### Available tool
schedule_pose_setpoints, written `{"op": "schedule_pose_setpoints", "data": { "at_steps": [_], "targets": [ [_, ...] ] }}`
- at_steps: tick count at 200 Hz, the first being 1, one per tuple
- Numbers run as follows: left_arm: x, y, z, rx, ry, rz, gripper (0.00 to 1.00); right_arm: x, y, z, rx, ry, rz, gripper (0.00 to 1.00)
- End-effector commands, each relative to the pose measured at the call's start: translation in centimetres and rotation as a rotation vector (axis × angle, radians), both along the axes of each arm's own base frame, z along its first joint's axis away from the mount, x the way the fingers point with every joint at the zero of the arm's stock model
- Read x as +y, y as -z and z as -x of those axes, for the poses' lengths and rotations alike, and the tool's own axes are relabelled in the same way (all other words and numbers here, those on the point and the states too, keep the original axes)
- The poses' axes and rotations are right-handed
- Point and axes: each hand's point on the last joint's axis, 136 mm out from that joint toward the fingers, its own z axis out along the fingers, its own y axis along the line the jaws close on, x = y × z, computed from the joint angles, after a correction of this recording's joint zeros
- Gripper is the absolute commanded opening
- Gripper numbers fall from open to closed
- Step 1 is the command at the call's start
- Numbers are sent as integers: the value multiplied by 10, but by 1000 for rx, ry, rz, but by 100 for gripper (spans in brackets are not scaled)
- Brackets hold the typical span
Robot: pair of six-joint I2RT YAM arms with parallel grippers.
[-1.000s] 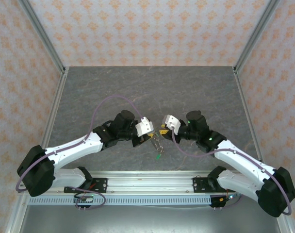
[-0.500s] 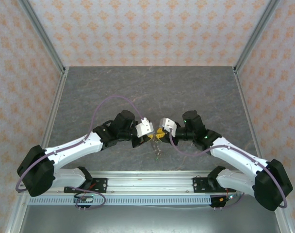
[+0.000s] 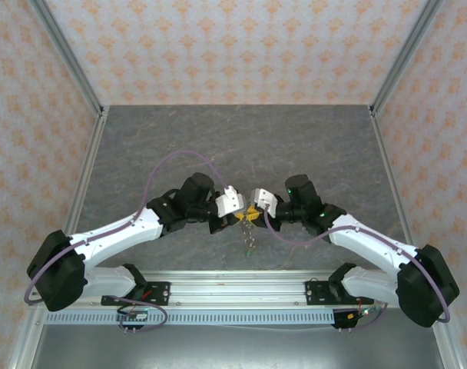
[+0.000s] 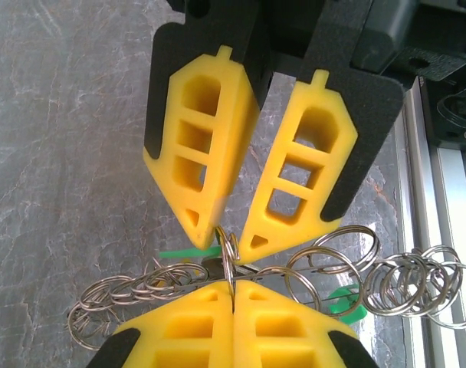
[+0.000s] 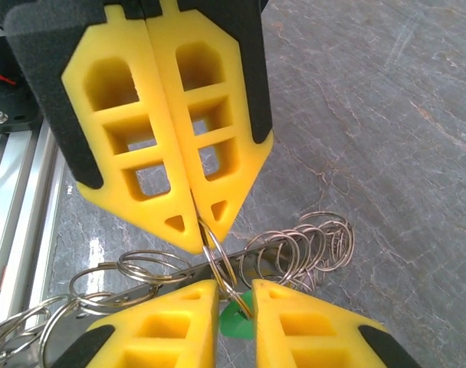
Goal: Put the keys on the keyring
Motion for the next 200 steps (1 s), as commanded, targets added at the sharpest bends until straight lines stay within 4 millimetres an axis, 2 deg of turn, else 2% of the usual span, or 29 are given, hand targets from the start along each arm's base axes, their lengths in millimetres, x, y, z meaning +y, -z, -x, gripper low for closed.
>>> {"op": "schedule_pose_setpoints", "data": {
  "at_steps": [1, 29, 55, 73, 108, 131, 200],
  "targets": [
    [-10, -17, 0, -37, 45, 32, 0, 9, -22, -2, -50, -39, -61, 18],
    [-10, -18, -2, -47, 37, 31, 0, 8, -21, -1, -45, -38, -59, 14],
    [-9, -18, -5, -57, 23, 30, 0, 6, -20, 0, -41, -39, -40, 0],
    [-9, -17, -6, -59, 18, 27, 0, 6, -21, 0, -34, -38, -34, 0],
    [-8, -12, -5, -42, 18, 16, 12, 7, -26, 2, -24, -49, -38, 0],
    [-8, -10, -6, -38, 16, 9, 16, 6, -27, 3, -16, -53, -32, 0],
    [-12, -11, -7, -42, 36, -2, 16, 7, -32, 5, 0, -60, -25, 0]
  ]
}}
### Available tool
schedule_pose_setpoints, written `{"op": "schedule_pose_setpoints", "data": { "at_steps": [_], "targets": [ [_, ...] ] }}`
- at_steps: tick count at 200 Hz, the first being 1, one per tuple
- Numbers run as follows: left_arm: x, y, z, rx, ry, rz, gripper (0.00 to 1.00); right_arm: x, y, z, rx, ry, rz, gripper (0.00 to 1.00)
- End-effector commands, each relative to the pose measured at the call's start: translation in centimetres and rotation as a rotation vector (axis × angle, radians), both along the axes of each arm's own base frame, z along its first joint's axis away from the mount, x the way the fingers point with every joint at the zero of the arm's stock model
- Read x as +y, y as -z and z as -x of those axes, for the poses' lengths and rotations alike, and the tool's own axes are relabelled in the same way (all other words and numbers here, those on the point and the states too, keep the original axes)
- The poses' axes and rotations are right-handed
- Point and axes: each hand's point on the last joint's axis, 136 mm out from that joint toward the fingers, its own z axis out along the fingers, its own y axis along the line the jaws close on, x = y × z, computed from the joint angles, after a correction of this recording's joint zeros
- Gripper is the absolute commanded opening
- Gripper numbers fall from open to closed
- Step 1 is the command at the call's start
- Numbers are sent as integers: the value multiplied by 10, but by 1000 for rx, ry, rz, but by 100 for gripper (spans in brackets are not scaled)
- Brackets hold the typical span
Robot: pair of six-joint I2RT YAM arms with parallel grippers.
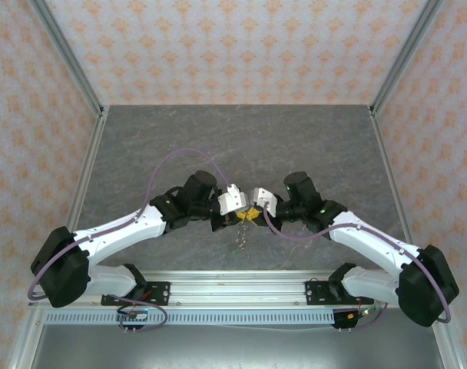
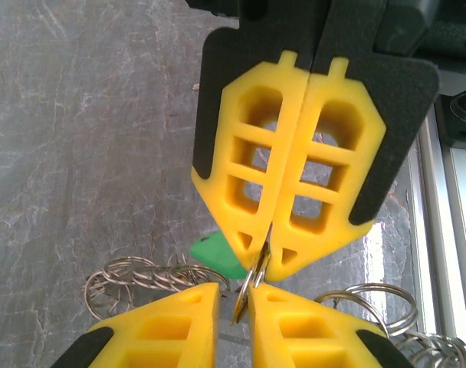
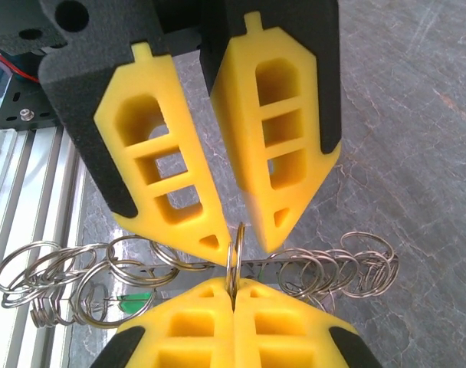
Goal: Put the keys on the keyring
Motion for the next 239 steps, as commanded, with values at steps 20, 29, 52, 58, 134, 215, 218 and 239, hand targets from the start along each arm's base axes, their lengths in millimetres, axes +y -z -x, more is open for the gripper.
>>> {"op": "schedule_pose_setpoints", "data": {
  "at_steps": [20, 29, 52, 58, 134, 215, 218, 239],
  "targets": [
    [-8, -11, 2, -24, 43, 12, 14, 8, -28, -3, -57, -37, -58, 0],
    [-8, -10, 3, -19, 49, 11, 14, 9, -29, -3, -61, -36, -64, 0],
    [-10, -8, 6, -5, 65, 11, 14, 10, -31, -4, -63, -34, -80, 0],
    [-10, -9, 6, -3, 71, 11, 14, 10, -31, -4, -62, -33, -84, 0],
    [-7, -13, -4, -54, -2, 54, 0, -5, -12, -20, -101, 133, -68, 9],
    [-8, -25, -4, -58, -25, 134, 0, -20, 4, -23, -103, 230, -38, 14],
    [-8, -24, -4, -59, -26, 133, 0, -21, 2, -23, -109, 231, -42, 14],
    [-7, -24, -4, -60, -29, 129, 0, -25, -12, -23, -165, 239, -56, 16]
  ]
}}
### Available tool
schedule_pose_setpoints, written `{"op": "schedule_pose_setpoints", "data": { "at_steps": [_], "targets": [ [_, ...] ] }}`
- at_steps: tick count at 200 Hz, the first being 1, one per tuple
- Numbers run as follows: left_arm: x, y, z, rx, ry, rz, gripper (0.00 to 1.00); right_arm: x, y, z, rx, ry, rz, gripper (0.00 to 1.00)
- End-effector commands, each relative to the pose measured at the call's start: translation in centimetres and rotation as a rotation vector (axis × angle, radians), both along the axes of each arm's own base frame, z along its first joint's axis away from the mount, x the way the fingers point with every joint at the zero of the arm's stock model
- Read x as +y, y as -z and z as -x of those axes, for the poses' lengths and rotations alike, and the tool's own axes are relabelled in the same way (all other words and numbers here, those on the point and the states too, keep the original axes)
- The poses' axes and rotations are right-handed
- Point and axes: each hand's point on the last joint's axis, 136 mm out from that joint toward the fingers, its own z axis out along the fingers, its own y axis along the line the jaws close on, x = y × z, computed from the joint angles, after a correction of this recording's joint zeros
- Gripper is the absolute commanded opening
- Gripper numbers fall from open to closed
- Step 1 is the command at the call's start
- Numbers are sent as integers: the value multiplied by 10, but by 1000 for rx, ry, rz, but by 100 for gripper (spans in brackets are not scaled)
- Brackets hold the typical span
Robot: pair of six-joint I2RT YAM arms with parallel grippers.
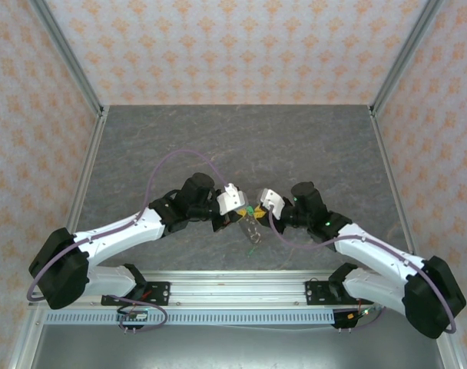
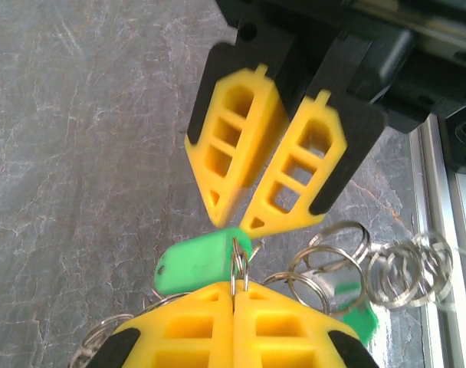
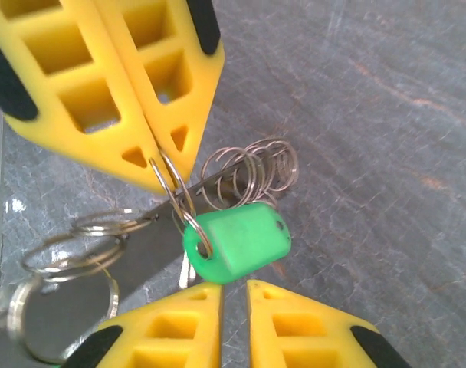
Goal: Put the keys on the keyring
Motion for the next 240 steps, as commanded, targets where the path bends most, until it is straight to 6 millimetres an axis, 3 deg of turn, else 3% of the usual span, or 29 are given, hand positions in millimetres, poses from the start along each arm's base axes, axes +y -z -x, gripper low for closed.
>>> {"op": "schedule_pose_setpoints", "data": {
  "at_steps": [1, 46, 65, 168, 206, 240],
  "targets": [
    [-5, -21, -1, -54, 6, 64, 0, -3, -26, -5, -93, 24, -38, 16],
    [-5, -22, -2, -56, 8, 59, 0, 6, -51, 9, -143, -90, -73, 20],
    [-6, -22, -2, -54, 8, 58, 0, 12, -53, 10, -129, -128, -81, 20],
    [-8, -25, 1, -50, 30, 59, 0, 22, -37, 12, -61, -197, -49, 19],
    [-11, -23, 6, -36, 73, 48, 0, 27, -41, 4, -75, -182, -64, 10],
    [-12, -27, 7, -55, 97, 44, 0, 24, -27, 1, -44, -160, -25, 7]
  ]
}}
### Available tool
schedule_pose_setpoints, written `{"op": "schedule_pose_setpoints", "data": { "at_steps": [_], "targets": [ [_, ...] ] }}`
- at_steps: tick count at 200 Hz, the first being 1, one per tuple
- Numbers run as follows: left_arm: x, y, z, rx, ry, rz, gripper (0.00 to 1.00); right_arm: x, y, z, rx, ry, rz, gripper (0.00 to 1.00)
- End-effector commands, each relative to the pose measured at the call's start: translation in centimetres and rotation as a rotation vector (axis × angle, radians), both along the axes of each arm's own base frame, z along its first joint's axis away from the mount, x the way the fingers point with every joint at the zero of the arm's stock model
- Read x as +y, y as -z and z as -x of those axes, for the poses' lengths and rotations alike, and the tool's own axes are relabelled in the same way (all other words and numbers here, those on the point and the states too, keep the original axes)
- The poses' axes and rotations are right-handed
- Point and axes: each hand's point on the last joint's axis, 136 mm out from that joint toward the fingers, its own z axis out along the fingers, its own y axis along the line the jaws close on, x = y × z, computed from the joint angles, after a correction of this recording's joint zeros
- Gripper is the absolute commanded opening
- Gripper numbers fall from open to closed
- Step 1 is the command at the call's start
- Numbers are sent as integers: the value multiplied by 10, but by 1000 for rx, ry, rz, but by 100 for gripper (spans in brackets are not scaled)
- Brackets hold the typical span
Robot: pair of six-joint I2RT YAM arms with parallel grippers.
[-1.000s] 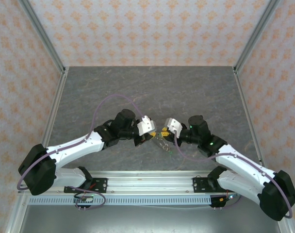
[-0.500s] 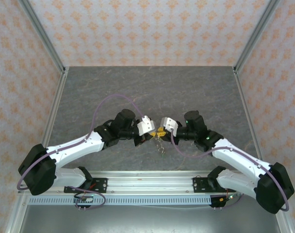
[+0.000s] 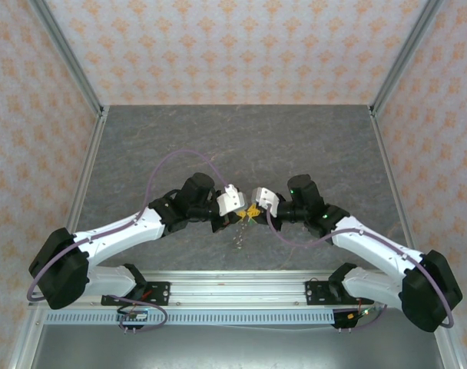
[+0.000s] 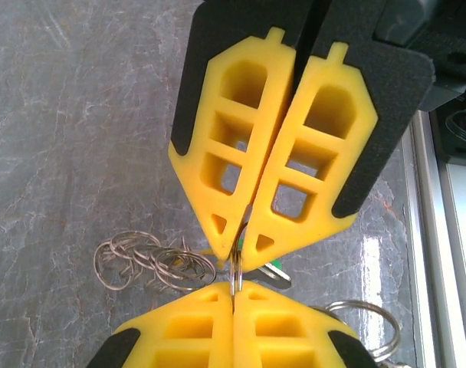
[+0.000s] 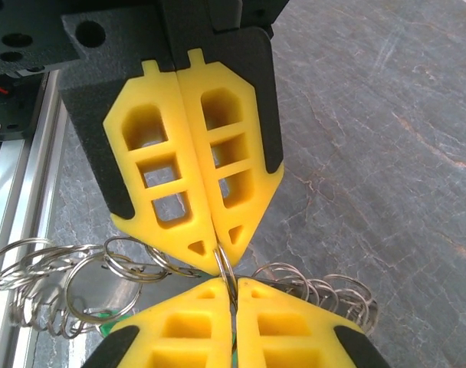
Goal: Put the keys on the keyring
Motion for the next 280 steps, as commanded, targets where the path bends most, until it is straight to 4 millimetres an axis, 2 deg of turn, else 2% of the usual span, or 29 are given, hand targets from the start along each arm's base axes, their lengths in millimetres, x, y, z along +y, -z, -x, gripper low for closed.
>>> {"op": "schedule_pose_setpoints", "data": {
  "at_steps": [1, 28, 53, 107, 130, 136, 150, 166, 183, 207, 251, 270, 280],
  "targets": [
    [-13, -30, 2, -65, 71, 63, 0, 3, -9, -9, -36, 10, -6, 7],
    [-14, -36, 1, -74, 69, 87, 0, -2, 9, -7, -4, 29, 23, 8],
    [-16, -35, 2, -60, 75, 91, 0, 1, 1, -6, -10, 45, -47, 10],
    [-16, -35, 5, -48, 78, 106, 0, 1, 0, -8, -23, 46, -38, 12],
    [-14, -35, 4, -51, 68, 111, 0, 2, -3, -8, -22, 38, -45, 6],
    [-14, -34, 4, -49, 65, 106, 0, 2, -4, -9, -24, 42, -45, 0],
    [-12, -30, 3, -47, 52, 88, 0, 3, -7, -8, -23, 34, -39, 0],
    [-9, -23, 1, -46, 42, 51, 11, 4, -15, -7, -26, 20, -42, 0],
    [-7, -17, 1, -44, 48, 6, 15, 5, -22, -4, -28, -1, -49, 0],
    [-6, -9, 0, -43, 54, -48, 16, 6, -25, -2, -16, -23, -31, 0],
    [-10, -9, -3, -53, 54, -52, 15, 7, -33, 1, -4, -42, -32, 0],
    [-9, -7, -5, -55, 48, -69, 8, 9, -39, 3, -6, -53, -46, 0],
    [-9, -5, -6, -55, 44, -73, 1, 9, -38, 4, 1, -59, -45, 0]
  ]
}}
